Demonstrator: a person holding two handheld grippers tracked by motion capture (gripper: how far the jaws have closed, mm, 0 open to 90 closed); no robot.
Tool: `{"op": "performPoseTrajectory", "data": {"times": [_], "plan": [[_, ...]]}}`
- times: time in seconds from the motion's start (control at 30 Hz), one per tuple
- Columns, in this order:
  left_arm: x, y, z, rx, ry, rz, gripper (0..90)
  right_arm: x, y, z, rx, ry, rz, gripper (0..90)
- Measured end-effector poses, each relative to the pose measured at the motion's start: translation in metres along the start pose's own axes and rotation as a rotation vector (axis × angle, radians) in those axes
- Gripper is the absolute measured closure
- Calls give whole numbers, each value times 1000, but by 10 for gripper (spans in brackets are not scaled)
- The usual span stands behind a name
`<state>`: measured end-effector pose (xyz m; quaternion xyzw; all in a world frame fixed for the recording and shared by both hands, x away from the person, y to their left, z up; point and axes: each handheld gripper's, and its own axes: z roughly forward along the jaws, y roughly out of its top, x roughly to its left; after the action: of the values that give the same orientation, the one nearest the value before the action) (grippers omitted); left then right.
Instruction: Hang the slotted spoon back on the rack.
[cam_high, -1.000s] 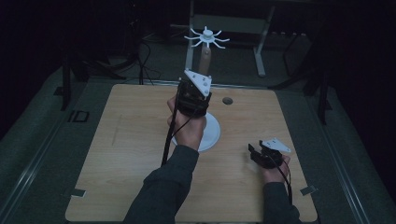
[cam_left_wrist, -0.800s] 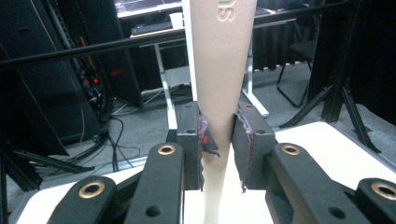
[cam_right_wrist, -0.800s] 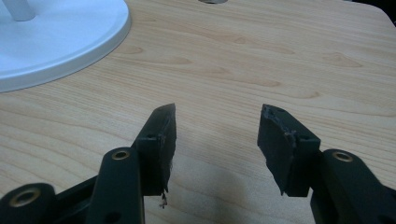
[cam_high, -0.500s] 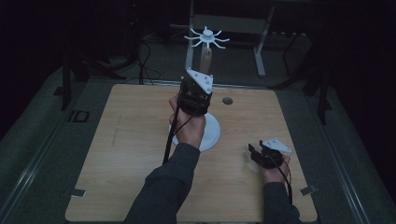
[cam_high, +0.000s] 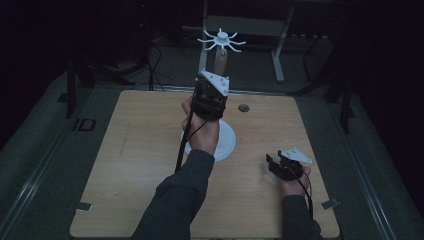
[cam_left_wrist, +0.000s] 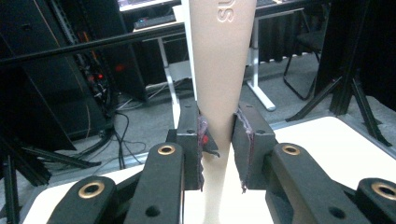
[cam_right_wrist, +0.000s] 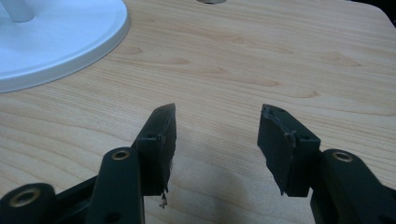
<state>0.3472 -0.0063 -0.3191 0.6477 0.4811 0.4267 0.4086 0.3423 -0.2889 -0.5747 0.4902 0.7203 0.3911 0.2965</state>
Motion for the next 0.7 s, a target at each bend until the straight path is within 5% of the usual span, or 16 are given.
{"op": "performPoseTrajectory", "data": {"times": [0.7], "plan": [[0,-1,15,27,0,-17,739,0,0,0,1,-3,-7,467]]}}
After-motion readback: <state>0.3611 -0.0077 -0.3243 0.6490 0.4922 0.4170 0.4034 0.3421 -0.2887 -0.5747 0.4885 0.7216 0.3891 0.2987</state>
